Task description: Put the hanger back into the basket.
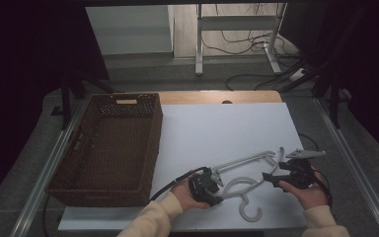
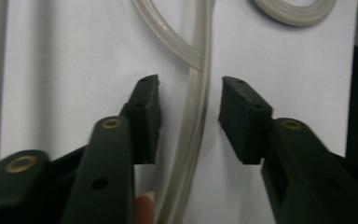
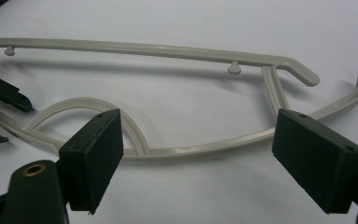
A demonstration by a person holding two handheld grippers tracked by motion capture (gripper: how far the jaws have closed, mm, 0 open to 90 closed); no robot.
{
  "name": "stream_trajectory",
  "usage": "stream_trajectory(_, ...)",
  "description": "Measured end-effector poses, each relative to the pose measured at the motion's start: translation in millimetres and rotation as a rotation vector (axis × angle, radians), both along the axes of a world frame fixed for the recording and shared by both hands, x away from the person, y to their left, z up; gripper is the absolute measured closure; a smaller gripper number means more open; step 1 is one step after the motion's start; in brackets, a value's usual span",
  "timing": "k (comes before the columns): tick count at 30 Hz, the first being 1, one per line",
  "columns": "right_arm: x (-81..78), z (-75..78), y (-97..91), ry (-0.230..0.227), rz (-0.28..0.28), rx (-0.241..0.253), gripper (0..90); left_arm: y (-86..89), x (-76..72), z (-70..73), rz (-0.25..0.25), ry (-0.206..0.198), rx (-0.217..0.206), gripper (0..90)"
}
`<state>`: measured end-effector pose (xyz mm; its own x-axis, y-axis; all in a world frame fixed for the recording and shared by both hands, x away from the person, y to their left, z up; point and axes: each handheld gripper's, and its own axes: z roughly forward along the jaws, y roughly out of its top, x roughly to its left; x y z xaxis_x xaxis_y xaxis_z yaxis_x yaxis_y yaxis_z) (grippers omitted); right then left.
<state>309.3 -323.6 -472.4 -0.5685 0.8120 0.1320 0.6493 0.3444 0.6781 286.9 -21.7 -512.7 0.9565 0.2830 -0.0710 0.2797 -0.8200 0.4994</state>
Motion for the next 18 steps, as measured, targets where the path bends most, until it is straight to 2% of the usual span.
stream_trajectory(4,-0.1,0.4,0.1,-0.001,-0.001,-0.001,16.6,-4.3,-6.8,0.6,-0.018,-0.041,0.019,67.4)
stream_trajectory(13,-0.1,0.2,0.3,0.000,-0.001,-0.002,16.7,-6.3,-5.9,1.1,-0.033,-0.024,0.025,78.2)
stream_trajectory(18,-0.3,0.9,-0.5,-0.004,-0.006,-0.001,16.9,-8.3,-8.0,2.0,-0.057,-0.046,0.036,80.7)
